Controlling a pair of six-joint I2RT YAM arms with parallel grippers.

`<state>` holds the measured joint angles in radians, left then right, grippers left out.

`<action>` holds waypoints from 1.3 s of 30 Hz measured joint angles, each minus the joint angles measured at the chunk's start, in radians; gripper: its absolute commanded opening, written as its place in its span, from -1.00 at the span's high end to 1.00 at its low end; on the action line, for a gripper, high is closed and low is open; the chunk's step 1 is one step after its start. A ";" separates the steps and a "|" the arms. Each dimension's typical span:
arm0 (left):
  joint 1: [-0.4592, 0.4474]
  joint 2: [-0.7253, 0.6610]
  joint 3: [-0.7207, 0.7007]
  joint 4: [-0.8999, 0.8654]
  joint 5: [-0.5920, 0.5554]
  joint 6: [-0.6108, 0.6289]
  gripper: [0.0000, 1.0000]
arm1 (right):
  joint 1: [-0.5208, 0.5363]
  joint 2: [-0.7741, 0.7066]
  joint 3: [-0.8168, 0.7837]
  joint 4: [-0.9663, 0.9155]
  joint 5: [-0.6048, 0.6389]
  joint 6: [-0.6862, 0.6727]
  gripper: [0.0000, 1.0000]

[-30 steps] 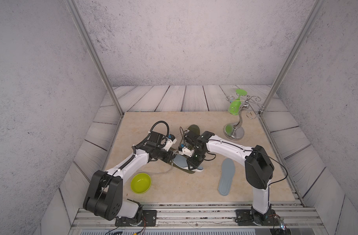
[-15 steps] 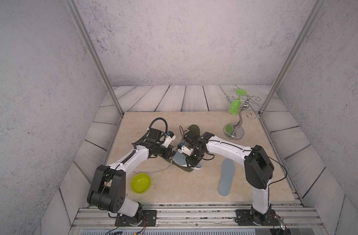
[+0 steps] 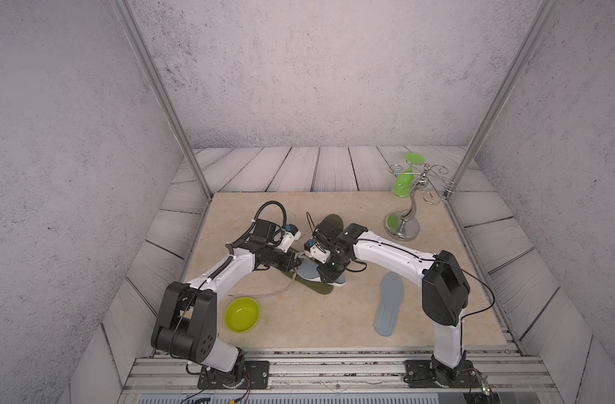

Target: Insert the insole into the shoe

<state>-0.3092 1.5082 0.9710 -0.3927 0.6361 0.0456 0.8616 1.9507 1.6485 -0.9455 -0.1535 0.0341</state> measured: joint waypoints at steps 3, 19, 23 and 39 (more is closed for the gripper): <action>0.013 0.020 0.021 -0.002 0.024 -0.011 1.00 | 0.011 0.000 0.000 0.008 0.034 0.000 0.37; 0.096 0.129 0.110 -0.076 0.166 -0.027 1.00 | 0.031 0.003 0.029 0.019 0.170 -0.024 0.38; 0.100 0.133 0.152 -0.112 0.172 -0.006 1.00 | 0.034 0.003 0.031 0.019 0.209 -0.040 0.38; 0.133 0.219 0.271 -0.364 0.187 0.160 1.00 | 0.046 0.002 0.024 0.023 0.154 -0.061 0.38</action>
<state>-0.1761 1.7267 1.2423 -0.7567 0.8230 0.2054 0.9077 1.9522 1.6726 -0.9226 0.0006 -0.0265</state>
